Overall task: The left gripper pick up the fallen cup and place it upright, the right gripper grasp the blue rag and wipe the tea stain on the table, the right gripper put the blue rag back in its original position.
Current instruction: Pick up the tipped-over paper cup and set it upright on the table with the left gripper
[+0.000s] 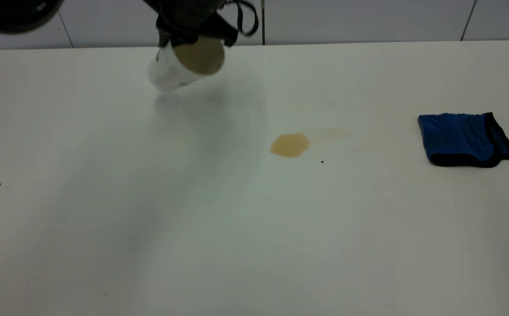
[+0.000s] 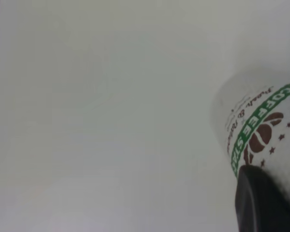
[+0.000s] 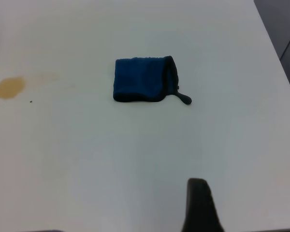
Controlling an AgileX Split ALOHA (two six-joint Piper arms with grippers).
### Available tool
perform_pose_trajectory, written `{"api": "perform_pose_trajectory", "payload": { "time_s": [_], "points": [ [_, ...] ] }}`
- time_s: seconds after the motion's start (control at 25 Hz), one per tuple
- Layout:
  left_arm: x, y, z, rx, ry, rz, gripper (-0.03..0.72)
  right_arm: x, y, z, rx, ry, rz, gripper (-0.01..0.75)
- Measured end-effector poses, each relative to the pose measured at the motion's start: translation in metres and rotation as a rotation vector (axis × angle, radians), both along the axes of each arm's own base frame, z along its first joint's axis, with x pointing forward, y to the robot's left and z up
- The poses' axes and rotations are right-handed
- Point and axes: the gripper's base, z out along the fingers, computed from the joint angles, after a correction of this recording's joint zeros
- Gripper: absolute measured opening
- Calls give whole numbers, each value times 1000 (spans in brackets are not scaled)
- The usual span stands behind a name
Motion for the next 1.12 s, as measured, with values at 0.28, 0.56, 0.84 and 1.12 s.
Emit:
{"api": "perform_pose_trajectory", "payload": {
  "time_s": [0.28, 0.56, 0.84, 1.12],
  "points": [
    [19, 44, 61, -308, 120, -66, 10, 0, 0, 0, 0, 0, 0, 533],
    [36, 96, 55, -597, 292, -207, 22, 0, 0, 0, 0, 0, 0, 533],
    [45, 119, 14, -752, 380, -227, 89, 0, 0, 0, 0, 0, 0, 533],
    [45, 118, -26, -767, 457, -219, 148, 0, 0, 0, 0, 0, 0, 533]
  ]
}}
